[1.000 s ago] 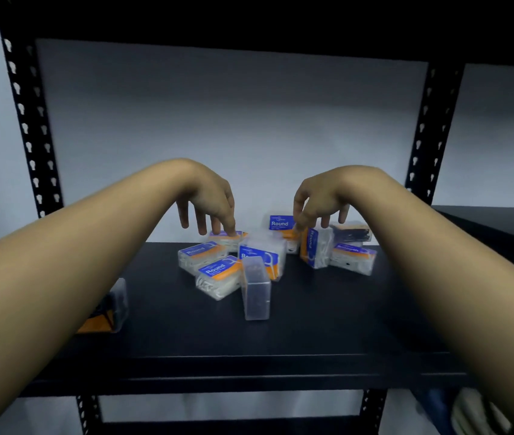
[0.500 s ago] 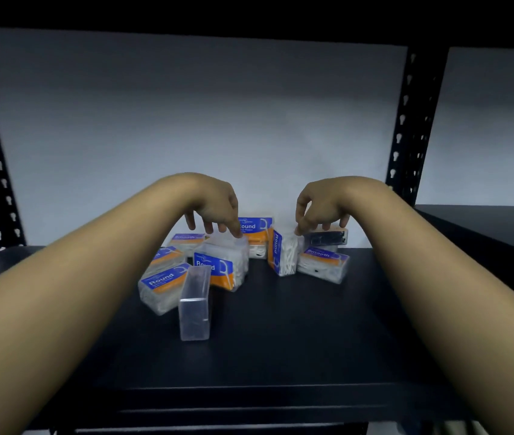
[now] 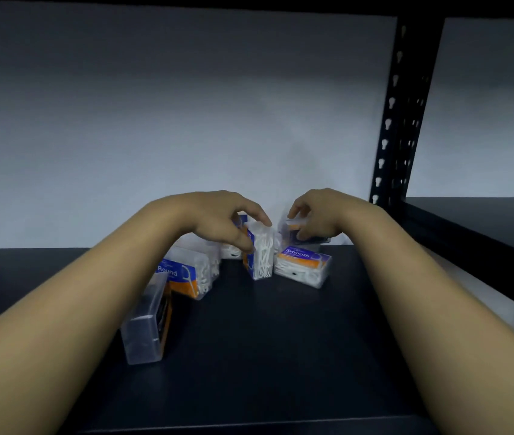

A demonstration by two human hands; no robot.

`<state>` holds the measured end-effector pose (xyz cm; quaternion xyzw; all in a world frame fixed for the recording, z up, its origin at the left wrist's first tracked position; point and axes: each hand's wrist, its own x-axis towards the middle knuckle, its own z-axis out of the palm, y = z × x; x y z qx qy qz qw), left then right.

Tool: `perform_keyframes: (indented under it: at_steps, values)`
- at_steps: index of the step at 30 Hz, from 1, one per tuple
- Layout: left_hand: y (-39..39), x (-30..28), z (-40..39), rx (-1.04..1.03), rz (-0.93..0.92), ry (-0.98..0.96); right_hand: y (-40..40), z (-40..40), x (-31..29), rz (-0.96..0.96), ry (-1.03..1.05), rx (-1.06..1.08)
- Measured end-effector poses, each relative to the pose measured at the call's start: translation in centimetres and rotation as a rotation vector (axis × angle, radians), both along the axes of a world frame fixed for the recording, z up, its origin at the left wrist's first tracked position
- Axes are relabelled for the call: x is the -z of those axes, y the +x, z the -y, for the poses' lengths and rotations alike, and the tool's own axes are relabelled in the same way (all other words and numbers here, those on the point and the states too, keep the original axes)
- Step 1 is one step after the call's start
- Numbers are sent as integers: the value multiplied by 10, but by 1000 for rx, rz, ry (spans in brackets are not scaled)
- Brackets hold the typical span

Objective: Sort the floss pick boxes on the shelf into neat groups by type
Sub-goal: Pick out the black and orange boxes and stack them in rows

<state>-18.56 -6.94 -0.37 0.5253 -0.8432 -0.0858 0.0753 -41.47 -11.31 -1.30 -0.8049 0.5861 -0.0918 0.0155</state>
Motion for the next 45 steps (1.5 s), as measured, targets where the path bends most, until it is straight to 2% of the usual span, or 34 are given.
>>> perform_keyframes:
  at_steps: [10, 17, 22, 32, 38, 45]
  values:
    - [14, 14, -4, -11, -68, -145, -8, 16, 18, 68, 11, -34]
    - [23, 7, -11, -73, -45, -101, -2, 10, 25, 257, -84, -116]
    - [31, 9, -11, -92, -125, -66, 12, 0, 22, 224, -117, -165]
    - [32, 15, -9, -27, -190, -66, 27, -9, 17, 287, 48, -270]
    - [30, 16, -10, -28, -278, -117, 7, -5, 11, 288, -126, -163]
    - [21, 18, -6, -51, -255, -206, -20, 11, 17, 270, -122, -40]
